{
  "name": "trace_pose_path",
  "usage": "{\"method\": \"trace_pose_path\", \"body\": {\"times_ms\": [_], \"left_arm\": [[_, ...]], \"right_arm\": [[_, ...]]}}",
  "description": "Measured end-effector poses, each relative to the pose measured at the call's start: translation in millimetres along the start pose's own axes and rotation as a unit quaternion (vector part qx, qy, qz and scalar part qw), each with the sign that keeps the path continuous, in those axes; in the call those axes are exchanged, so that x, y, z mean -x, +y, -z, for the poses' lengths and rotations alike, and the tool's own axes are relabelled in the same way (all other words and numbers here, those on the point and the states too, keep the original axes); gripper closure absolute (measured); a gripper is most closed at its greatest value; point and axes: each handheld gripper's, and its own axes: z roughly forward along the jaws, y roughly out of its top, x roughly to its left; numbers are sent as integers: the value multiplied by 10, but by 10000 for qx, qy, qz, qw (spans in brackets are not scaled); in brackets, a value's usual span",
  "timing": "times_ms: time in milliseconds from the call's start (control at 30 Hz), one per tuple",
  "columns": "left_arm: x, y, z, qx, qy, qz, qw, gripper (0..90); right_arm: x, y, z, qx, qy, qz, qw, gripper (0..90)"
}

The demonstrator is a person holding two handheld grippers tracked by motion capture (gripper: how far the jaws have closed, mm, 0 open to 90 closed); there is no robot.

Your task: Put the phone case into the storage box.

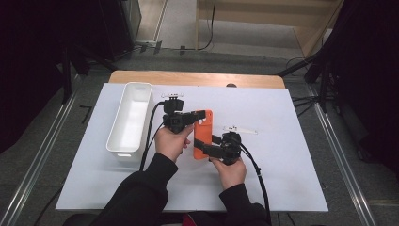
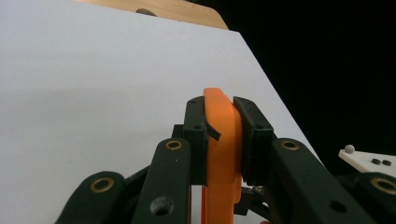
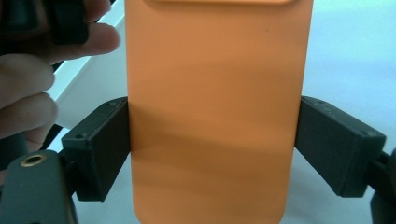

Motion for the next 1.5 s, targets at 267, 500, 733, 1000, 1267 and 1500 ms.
{"method": "trace_pose_path", "body": {"times_ms": [267,500,733,1000,1267,1500], "left_arm": [[44,16,3,36,120,-240,9996,763],[50,26,-5,10,246,-415,9988,762],[12,73,11,-73,258,-623,9977,762],[-29,107,12,-244,78,-694,9973,762],[-29,84,5,-514,-173,-937,9941,762],[-50,82,24,-594,-353,-1138,9911,761]], "right_arm": [[0,59,49,-28,-6,-28,10000,106],[-13,110,55,-285,16,116,9995,106],[-33,210,49,-763,61,367,9964,109],[-7,269,82,-1037,92,570,9929,113],[75,318,221,-1096,48,947,9894,116],[110,356,295,-1175,296,1172,9857,119]]}}
